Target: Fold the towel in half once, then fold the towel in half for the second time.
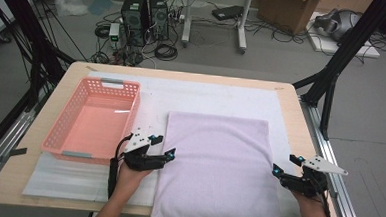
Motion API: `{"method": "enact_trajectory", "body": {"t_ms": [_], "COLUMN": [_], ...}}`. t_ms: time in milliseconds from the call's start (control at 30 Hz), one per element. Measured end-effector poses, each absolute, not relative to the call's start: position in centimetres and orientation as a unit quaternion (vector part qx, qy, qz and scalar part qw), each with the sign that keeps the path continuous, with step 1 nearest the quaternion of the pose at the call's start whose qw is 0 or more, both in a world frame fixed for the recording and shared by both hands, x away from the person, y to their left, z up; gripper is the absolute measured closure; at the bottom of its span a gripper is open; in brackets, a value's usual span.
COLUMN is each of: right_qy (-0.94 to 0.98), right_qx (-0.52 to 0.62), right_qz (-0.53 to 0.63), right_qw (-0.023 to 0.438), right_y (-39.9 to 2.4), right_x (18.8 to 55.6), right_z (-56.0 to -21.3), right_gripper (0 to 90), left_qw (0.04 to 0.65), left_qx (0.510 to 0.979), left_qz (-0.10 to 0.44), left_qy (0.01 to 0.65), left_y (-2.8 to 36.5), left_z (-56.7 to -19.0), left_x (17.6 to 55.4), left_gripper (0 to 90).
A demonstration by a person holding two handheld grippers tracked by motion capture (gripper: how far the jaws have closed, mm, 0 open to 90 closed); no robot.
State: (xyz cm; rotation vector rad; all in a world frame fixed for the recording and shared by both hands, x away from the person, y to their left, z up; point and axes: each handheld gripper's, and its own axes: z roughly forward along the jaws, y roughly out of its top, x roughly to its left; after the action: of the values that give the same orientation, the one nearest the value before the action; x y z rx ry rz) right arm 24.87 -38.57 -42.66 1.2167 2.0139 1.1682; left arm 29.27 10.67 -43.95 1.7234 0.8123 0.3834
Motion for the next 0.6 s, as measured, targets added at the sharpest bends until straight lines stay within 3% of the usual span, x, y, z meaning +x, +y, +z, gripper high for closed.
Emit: {"method": "enact_trajectory", "body": {"t_ms": [233,600], "right_qy": [0.739,0.741], "right_qx": [0.45,0.455], "right_qz": [0.433,0.429], "right_qw": [0.253,0.243], "right_y": [-38.82,-38.56], "right_x": [24.83,25.19], "right_z": [-42.62,-42.87], "right_gripper": [21.6,21.6], "left_qw": [0.564,0.561], "left_qx": [0.726,0.726], "left_qz": [0.159,0.155], "left_qy": [0.36,0.365], "left_y": [10.67,10.56], "left_z": [-43.81,-43.73], "left_x": [29.34,29.69], "left_gripper": [25.1,25.1]}}
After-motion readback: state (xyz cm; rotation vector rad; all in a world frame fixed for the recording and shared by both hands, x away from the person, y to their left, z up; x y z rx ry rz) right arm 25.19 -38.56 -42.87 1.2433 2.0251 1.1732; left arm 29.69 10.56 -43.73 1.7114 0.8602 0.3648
